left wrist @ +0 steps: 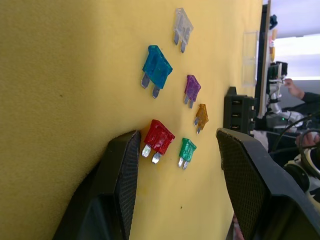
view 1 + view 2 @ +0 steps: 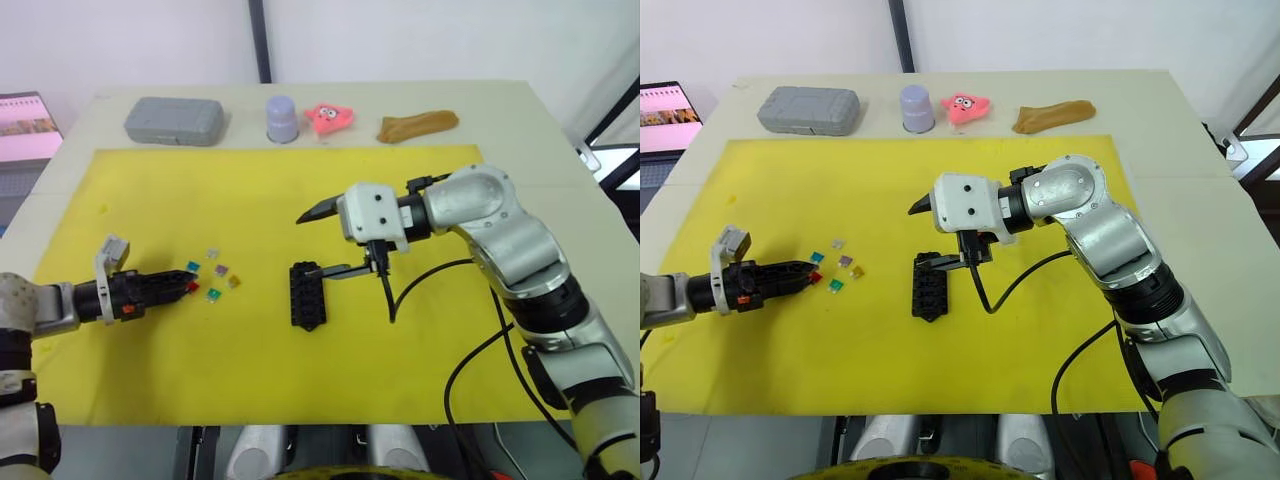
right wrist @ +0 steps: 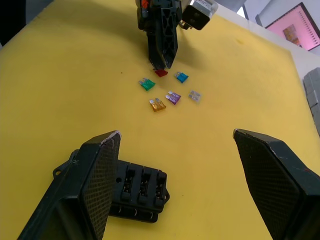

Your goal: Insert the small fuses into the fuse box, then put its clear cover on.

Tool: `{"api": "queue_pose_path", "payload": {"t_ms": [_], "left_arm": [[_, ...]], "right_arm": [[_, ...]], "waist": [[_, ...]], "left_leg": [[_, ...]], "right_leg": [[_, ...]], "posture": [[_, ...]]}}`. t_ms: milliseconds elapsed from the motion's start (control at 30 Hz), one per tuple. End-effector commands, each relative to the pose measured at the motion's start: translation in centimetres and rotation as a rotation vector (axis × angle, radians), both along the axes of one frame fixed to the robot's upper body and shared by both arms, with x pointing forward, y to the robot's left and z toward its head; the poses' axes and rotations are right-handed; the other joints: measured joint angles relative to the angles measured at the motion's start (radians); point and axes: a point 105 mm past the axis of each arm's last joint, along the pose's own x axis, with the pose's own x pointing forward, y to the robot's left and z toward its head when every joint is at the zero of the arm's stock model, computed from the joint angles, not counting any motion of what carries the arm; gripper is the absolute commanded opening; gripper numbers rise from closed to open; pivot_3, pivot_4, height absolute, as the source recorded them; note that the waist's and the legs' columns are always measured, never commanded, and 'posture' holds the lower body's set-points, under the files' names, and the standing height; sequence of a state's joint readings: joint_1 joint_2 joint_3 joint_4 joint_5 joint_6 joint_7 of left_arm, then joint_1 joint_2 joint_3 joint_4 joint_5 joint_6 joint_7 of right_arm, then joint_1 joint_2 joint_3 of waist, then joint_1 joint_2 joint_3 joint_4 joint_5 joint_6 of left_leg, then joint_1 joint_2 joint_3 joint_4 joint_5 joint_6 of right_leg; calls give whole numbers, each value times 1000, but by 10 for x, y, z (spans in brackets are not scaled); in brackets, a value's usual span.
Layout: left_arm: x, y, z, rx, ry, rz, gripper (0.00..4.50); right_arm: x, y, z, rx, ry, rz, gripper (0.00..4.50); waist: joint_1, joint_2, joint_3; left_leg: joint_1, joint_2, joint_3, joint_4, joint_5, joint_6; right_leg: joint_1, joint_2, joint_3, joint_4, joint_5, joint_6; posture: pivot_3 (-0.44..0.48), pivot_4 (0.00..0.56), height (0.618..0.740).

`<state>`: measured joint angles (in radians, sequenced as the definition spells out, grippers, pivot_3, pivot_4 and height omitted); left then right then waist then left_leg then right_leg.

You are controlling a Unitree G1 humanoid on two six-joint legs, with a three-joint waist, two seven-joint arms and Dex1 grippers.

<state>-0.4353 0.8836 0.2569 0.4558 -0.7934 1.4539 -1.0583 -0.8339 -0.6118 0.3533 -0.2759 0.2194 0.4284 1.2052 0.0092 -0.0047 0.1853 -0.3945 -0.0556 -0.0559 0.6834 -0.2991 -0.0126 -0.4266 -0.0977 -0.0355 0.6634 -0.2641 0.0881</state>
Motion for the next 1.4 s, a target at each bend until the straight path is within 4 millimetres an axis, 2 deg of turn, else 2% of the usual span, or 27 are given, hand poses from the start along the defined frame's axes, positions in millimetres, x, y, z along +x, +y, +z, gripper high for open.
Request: {"api": "queue_pose_path", "payload": {"t_ms": [33,67,100,200,367,1100,1233,1400], "left_arm": [[2,-6,-5,13,6,-21,2549],[1,-5,-6,24,8,-22,2549],[0,-5,-8,33,11,-25,2279],[-2,-4,-11,42,15,-31,1198],[-6,-1,-20,87,27,-40,1198],[-13,7,-24,96,25,-25,1198],[-14,10,-23,97,21,-12,34],[-16,11,-23,93,21,-8,34]], "right_arm": [[-3,-1,14,16,-66,16,3855],[-3,-1,14,16,-66,17,3855],[-3,-1,14,16,-66,17,3855],[-3,-1,14,16,-66,18,3855],[-4,0,15,18,-67,24,3855],[-5,0,13,15,-64,35,3855],[-6,0,12,16,-63,36,3855],[-6,1,12,18,-62,39,3855]], "waist": [[3,0,0],[3,0,0],[3,0,0],[2,0,0],[-1,0,0],[-20,0,0],[-22,0,0],[-23,0,0]], "left_leg": [[0,0,0,0,0,0],[0,0,0,0,0,0],[0,0,0,0,0,0],[0,0,0,0,0,0],[0,0,0,0,0,0],[0,0,0,0,0,0],[1,0,0,0,0,0],[1,1,0,-1,0,0]], "right_leg": [[0,0,0,0,0,0],[0,0,0,0,0,0],[0,0,0,0,0,0],[0,0,0,0,0,0],[0,0,0,0,0,0],[0,0,0,0,0,0],[0,0,0,0,0,0],[0,0,0,0,0,0]], "posture": [[0,150,731],[0,150,731],[0,150,731],[0,150,731],[0,150,731],[0,150,731],[0,150,731],[0,150,731]]}}
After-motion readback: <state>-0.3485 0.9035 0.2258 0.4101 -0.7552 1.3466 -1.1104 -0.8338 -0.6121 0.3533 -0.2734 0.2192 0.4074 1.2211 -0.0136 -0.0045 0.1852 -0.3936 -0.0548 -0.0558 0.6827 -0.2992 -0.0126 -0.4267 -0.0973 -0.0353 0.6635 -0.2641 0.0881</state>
